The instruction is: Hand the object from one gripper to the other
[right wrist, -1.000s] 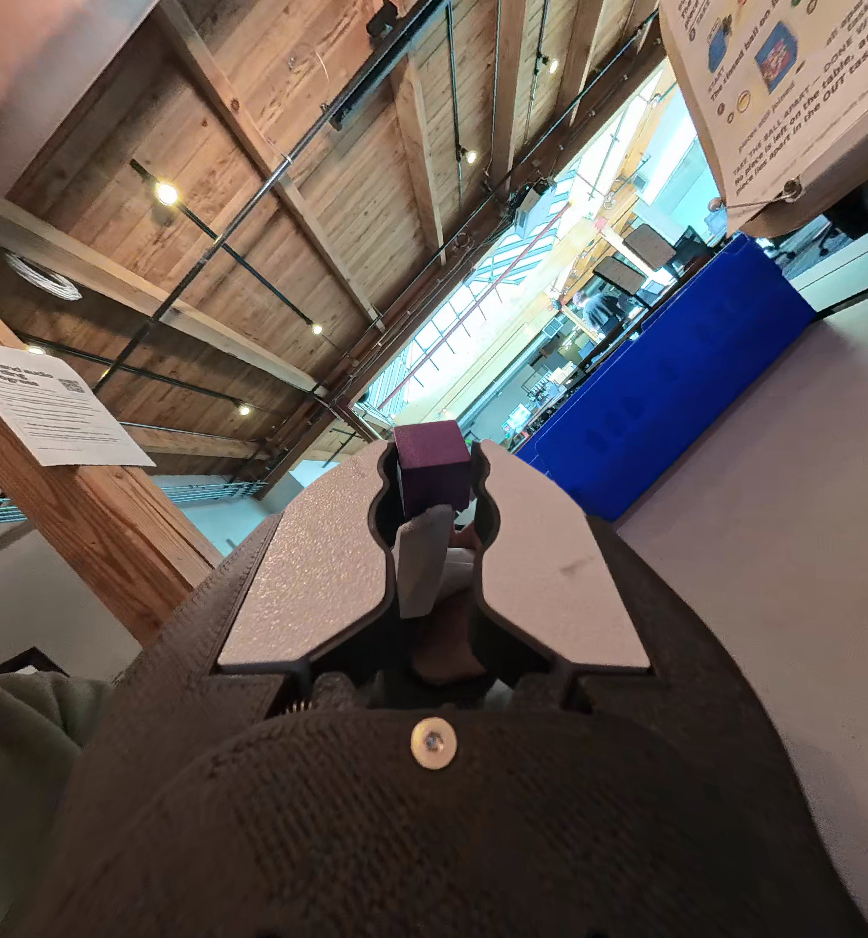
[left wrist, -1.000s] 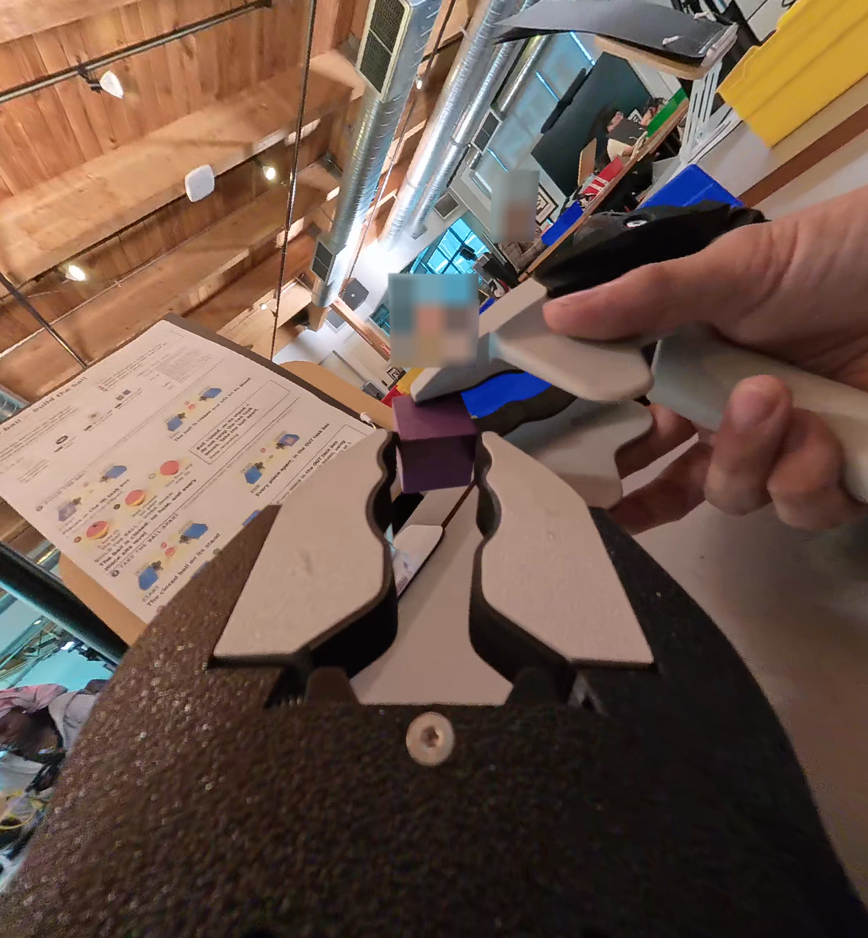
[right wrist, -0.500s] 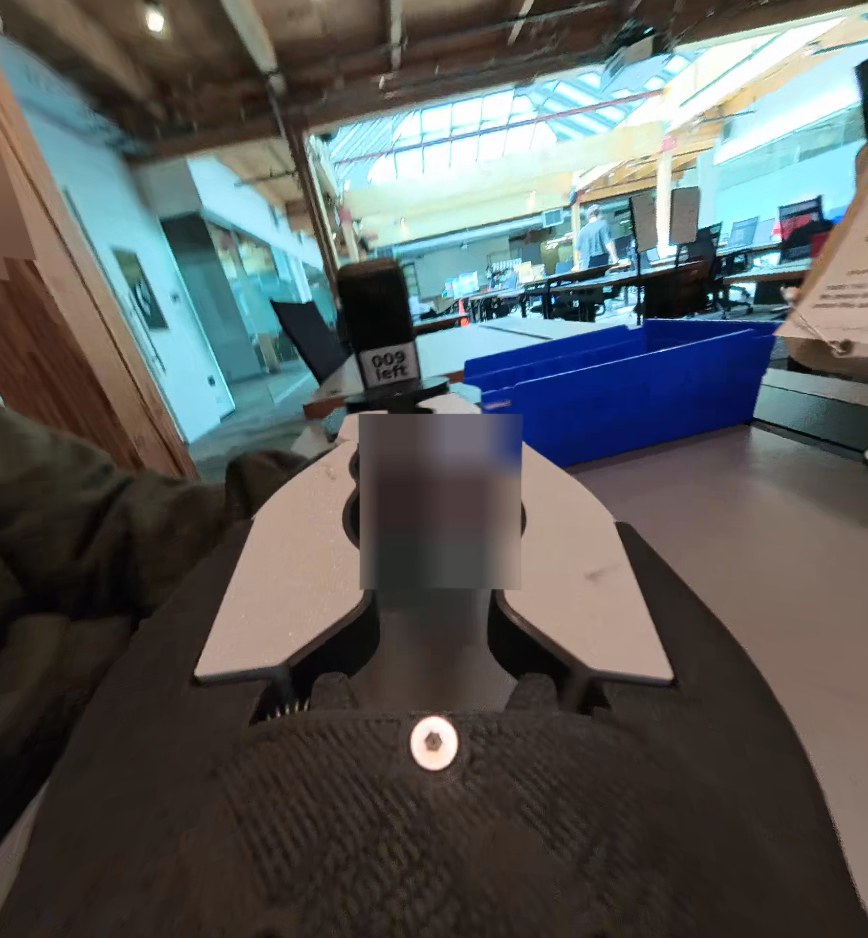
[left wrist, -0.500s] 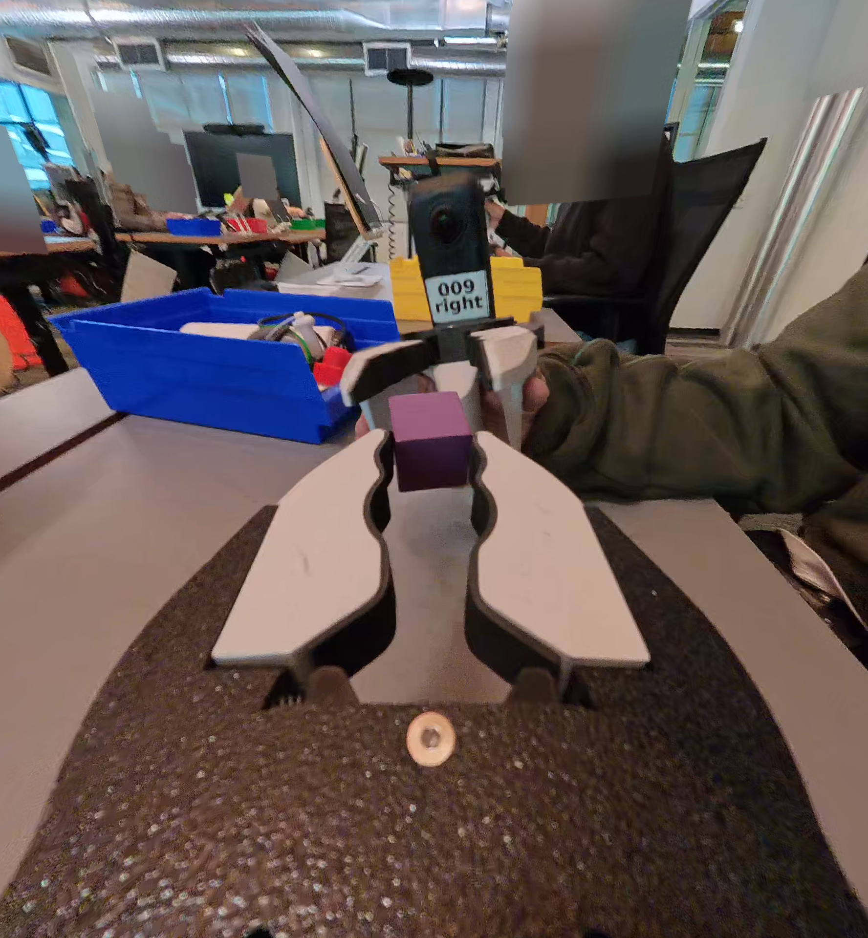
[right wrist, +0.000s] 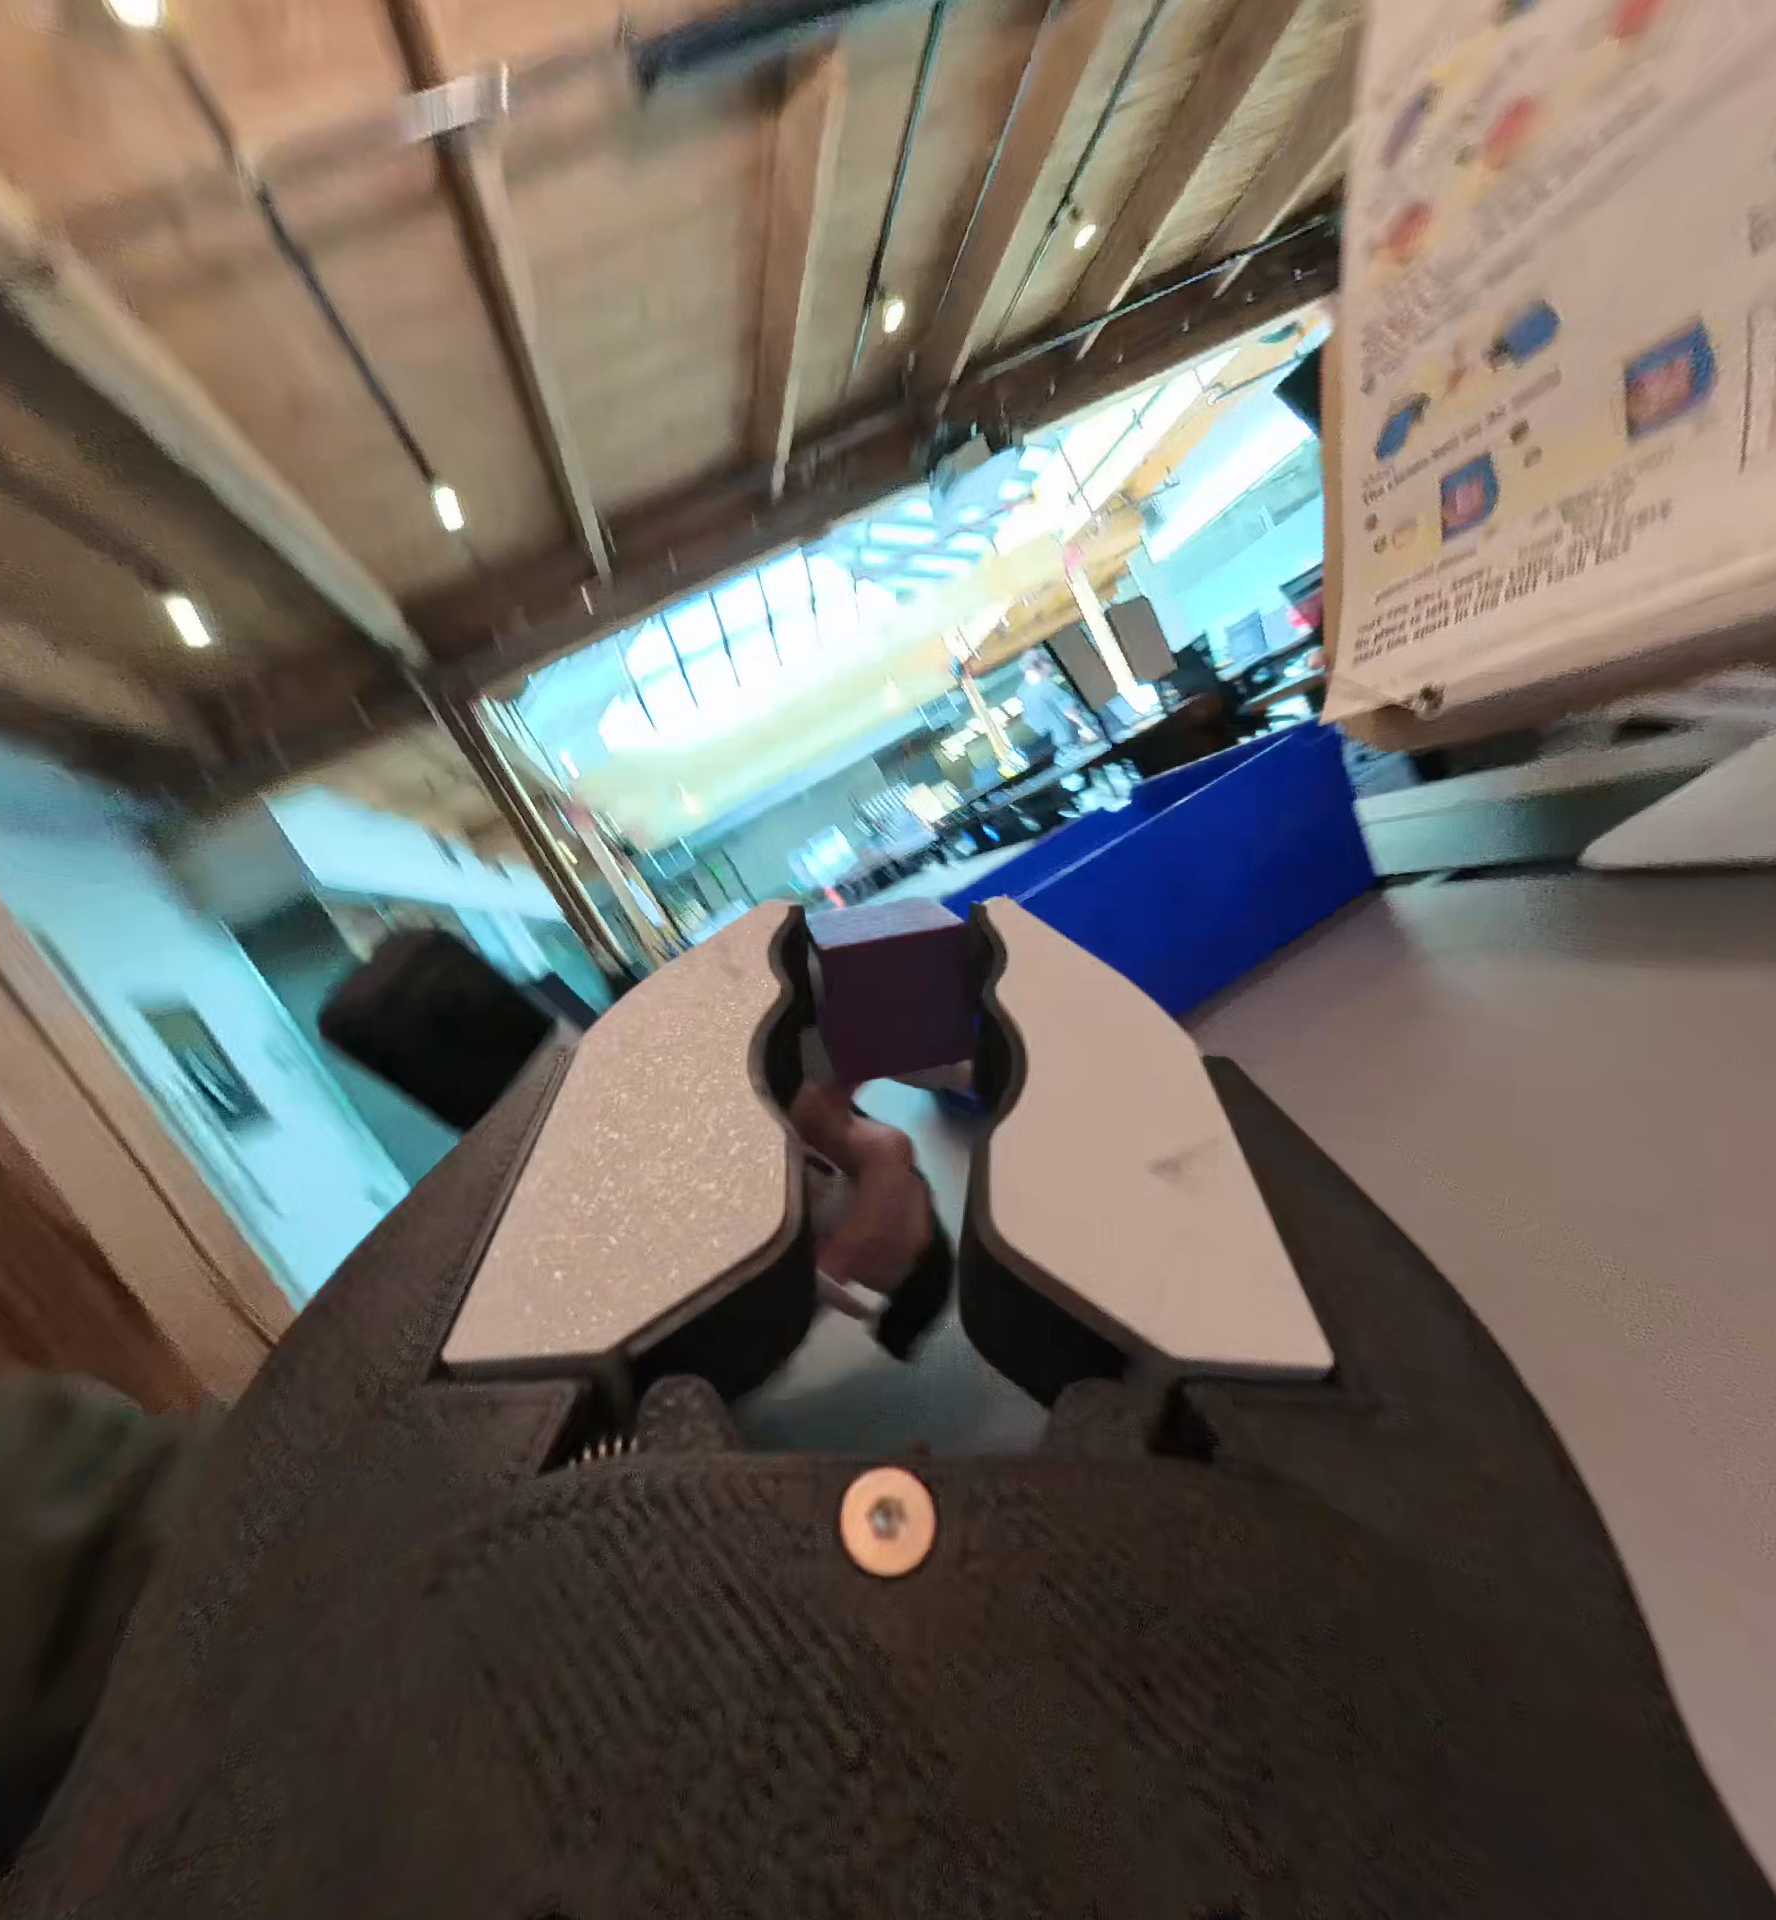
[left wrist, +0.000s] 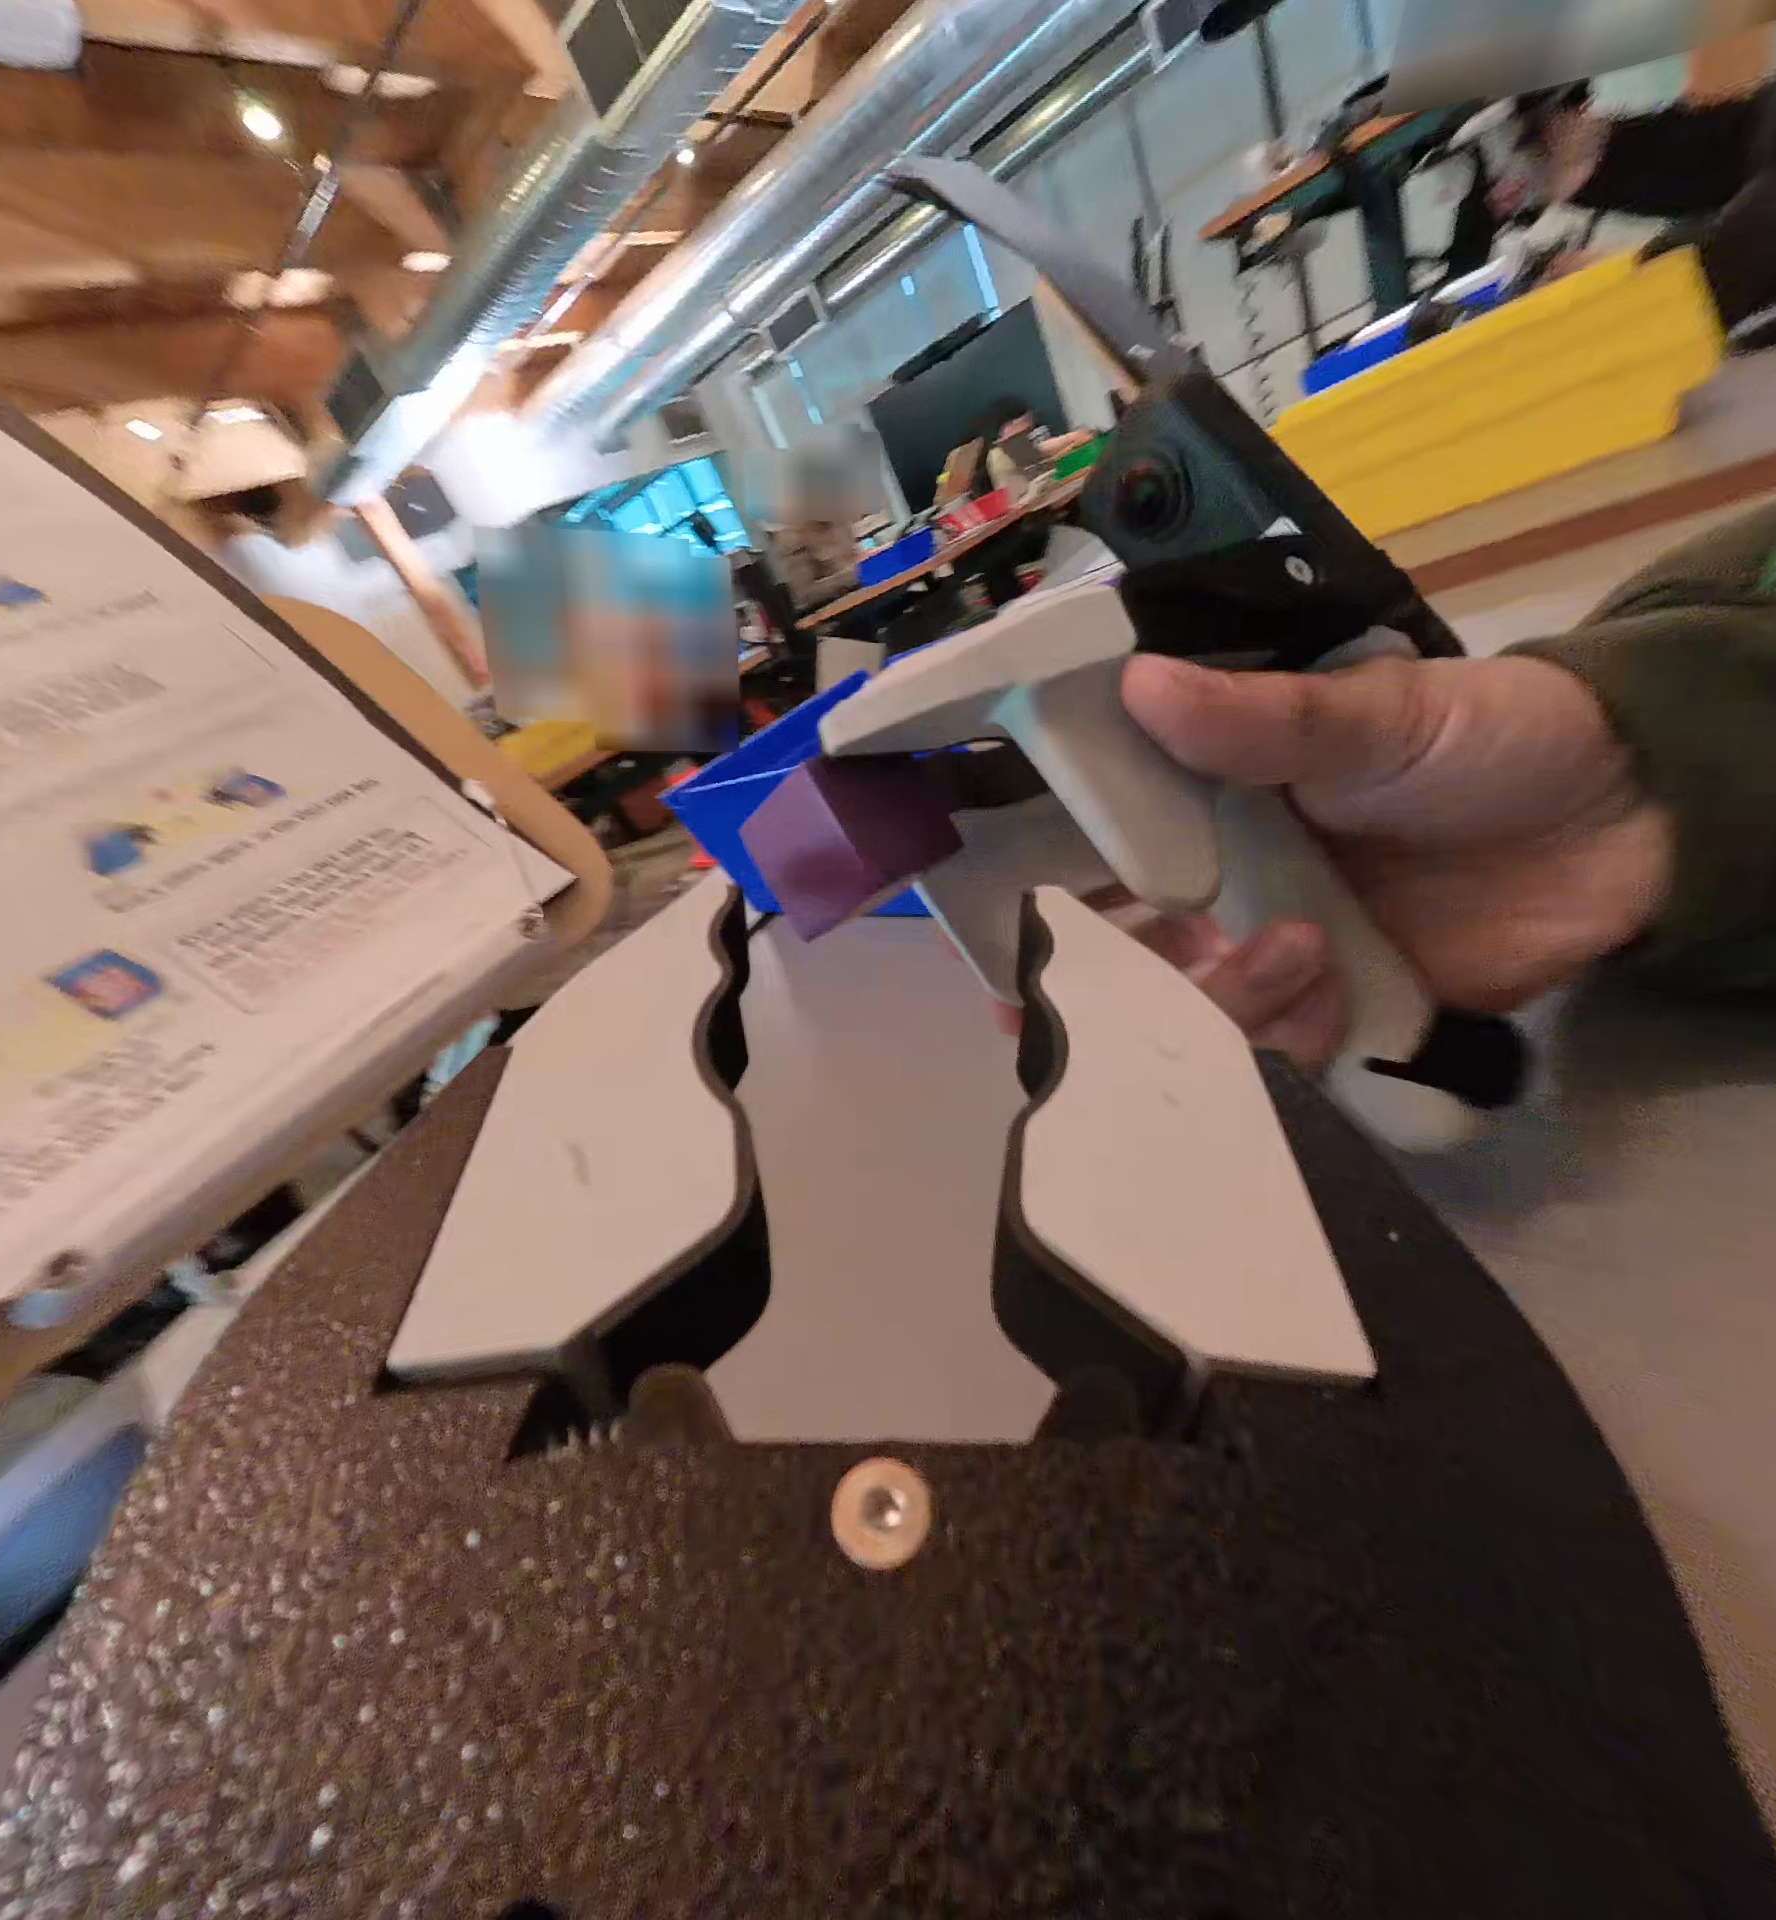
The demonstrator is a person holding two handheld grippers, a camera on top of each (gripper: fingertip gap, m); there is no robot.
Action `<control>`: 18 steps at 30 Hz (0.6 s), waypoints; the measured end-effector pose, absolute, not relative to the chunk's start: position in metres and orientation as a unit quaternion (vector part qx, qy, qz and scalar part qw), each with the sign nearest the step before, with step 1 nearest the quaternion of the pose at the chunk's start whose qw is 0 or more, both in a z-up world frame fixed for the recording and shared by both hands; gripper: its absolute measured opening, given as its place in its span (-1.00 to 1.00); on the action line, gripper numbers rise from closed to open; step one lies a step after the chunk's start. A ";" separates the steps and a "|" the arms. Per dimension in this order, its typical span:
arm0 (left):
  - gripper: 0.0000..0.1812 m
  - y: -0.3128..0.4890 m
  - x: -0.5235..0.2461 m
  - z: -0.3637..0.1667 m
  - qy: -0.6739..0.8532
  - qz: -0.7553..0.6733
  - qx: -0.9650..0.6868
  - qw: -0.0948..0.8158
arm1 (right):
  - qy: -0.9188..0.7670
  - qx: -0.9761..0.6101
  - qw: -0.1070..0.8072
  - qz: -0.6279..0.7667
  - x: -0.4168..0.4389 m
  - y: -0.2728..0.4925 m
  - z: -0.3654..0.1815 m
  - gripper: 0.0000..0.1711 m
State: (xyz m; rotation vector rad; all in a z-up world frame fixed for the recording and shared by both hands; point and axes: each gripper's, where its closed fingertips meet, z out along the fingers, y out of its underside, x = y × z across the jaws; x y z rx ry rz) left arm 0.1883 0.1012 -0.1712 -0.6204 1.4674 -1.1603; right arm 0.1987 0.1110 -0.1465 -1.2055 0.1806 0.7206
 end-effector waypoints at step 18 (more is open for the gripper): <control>-0.68 0.108 0.184 -0.146 0.578 -0.330 -0.211 0.716 | 0.156 -0.406 0.685 0.584 0.181 0.107 -0.133 -0.68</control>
